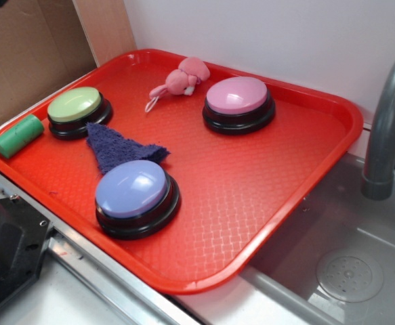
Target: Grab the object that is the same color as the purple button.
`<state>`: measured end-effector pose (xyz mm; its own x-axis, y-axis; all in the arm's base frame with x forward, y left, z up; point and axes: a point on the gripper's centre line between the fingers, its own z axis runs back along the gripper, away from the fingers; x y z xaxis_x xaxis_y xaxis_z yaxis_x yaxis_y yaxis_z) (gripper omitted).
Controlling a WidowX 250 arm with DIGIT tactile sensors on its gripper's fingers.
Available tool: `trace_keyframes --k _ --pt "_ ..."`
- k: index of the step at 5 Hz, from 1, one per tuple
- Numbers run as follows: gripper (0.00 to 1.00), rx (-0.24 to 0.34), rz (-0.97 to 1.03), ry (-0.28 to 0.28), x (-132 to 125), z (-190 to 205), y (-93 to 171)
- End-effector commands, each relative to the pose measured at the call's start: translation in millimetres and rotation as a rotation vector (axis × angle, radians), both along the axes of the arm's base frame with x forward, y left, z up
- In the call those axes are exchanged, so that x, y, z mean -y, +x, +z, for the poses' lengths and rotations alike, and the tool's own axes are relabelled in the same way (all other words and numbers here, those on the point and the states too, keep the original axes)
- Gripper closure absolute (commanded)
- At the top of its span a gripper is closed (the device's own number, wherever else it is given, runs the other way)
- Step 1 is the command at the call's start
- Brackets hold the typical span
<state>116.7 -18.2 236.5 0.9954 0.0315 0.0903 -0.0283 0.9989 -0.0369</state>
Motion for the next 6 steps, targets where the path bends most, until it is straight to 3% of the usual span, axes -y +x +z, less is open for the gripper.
trace_keyframes --k 1,2,3,4,6 --pt "0.0 0.0 0.0 0.0 0.0 0.0 0.0" --pt "0.0 0.015 0.23 -0.065 -3.8 -20.2 12.7" --pt "0.0 -0.005 0.349 -0.06 -5.6 -40.4 29.9" --pt "0.0 -0.004 0.599 -0.102 -15.8 -75.0 49.8" --pt "0.0 0.006 0.982 -0.079 -31.0 -130.2 80.9"
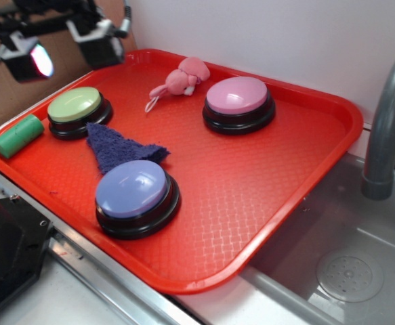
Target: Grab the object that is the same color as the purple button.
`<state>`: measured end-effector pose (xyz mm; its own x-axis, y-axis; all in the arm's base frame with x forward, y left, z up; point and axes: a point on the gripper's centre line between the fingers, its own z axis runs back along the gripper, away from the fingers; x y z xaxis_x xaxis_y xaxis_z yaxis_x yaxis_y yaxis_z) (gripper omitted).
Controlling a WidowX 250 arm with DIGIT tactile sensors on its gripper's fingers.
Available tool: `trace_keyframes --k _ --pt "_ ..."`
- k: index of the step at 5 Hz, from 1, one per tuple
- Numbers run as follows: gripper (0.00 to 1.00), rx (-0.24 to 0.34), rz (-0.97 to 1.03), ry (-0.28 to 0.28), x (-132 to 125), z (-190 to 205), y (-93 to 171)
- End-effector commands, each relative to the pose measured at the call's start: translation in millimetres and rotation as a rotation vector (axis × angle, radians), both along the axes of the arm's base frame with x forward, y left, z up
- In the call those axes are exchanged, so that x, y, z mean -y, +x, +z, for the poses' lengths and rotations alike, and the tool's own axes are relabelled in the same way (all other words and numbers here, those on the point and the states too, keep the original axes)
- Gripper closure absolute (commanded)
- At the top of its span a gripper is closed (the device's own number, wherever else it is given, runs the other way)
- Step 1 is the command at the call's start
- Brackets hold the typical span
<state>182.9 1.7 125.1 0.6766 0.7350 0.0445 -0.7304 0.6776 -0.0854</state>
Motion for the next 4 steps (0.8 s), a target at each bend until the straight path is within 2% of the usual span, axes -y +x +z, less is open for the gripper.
trace_keyframes --k 1,2,4 --pt "0.0 0.074 0.295 -0.002 -20.3 -41.1 18.8" --pt "0.0 0.001 0.327 0.027 -34.8 -66.6 20.3" --pt "0.0 -0.006 0.401 0.072 -43.2 -105.0 23.9"
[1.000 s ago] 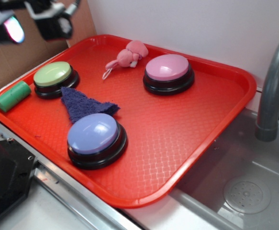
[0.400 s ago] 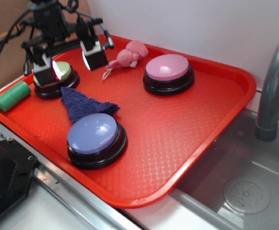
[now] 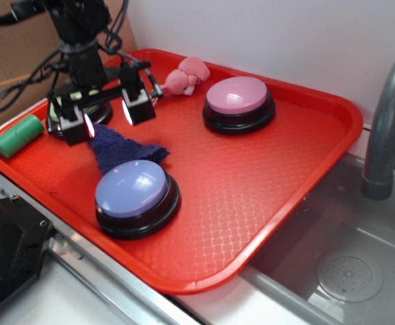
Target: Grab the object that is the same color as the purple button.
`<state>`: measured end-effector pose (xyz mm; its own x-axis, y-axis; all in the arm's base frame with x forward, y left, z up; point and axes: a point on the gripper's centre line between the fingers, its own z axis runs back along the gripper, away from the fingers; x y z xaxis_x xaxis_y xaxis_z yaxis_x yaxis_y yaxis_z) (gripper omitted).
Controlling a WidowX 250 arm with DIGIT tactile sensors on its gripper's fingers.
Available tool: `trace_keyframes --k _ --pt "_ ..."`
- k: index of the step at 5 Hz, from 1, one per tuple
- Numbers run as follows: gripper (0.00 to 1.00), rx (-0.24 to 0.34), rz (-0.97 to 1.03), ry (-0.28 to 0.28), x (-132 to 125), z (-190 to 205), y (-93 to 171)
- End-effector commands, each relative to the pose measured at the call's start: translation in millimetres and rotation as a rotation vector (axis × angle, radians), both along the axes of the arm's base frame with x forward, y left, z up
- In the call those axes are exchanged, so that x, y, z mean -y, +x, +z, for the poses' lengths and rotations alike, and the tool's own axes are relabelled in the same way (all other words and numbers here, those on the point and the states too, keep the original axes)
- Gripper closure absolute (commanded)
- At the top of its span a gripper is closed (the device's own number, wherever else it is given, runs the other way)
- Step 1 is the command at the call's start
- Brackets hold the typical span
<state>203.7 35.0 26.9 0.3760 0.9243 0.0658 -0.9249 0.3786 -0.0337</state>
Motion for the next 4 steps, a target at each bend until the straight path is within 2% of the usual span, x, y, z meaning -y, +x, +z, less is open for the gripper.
trace_keyframes --k 1,2,3,4 --pt "0.0 0.061 0.041 -0.004 -12.7 -7.1 -2.1" --pt "1.0 0.079 0.03 -0.013 -12.2 -7.8 -2.5" --pt "1.0 0.093 0.014 -0.02 -11.2 -6.5 -2.3" --pt "1.0 0.081 -0.018 -0.018 -10.6 -6.1 0.1"
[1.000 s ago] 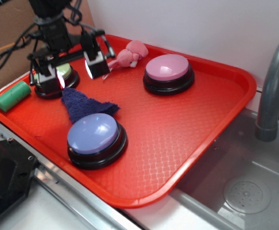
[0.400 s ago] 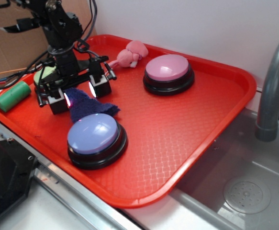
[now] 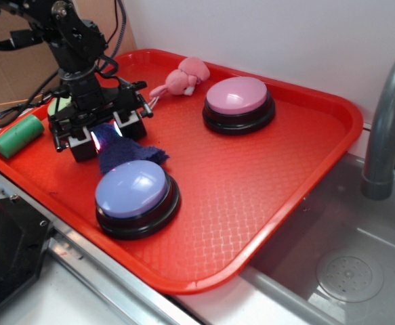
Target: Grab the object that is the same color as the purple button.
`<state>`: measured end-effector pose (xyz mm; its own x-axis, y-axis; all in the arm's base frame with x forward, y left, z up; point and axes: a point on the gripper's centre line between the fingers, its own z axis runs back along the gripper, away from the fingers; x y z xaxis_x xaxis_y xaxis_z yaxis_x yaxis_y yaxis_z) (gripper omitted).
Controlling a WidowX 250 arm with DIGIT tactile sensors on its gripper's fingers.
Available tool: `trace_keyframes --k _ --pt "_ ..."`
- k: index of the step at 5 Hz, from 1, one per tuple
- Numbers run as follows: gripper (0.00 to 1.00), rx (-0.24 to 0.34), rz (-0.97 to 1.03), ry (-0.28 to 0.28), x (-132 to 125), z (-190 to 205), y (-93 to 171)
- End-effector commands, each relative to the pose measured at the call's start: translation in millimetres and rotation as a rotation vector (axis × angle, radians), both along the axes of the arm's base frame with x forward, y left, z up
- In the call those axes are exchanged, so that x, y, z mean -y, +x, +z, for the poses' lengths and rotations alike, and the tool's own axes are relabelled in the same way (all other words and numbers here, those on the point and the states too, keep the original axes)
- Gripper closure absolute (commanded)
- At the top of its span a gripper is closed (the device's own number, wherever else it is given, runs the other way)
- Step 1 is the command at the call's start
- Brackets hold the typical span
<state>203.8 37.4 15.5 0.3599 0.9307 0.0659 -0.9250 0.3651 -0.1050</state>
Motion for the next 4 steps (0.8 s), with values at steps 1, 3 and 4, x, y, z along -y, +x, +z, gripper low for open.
trace_keyframes --k 1,3,4 --pt "1.0 -0.034 -0.128 0.018 -7.2 12.2 5.2" --pt "1.0 -0.13 -0.488 0.017 10.1 69.1 29.4" --pt "1.0 -0.084 -0.734 0.07 34.9 113.6 41.2"
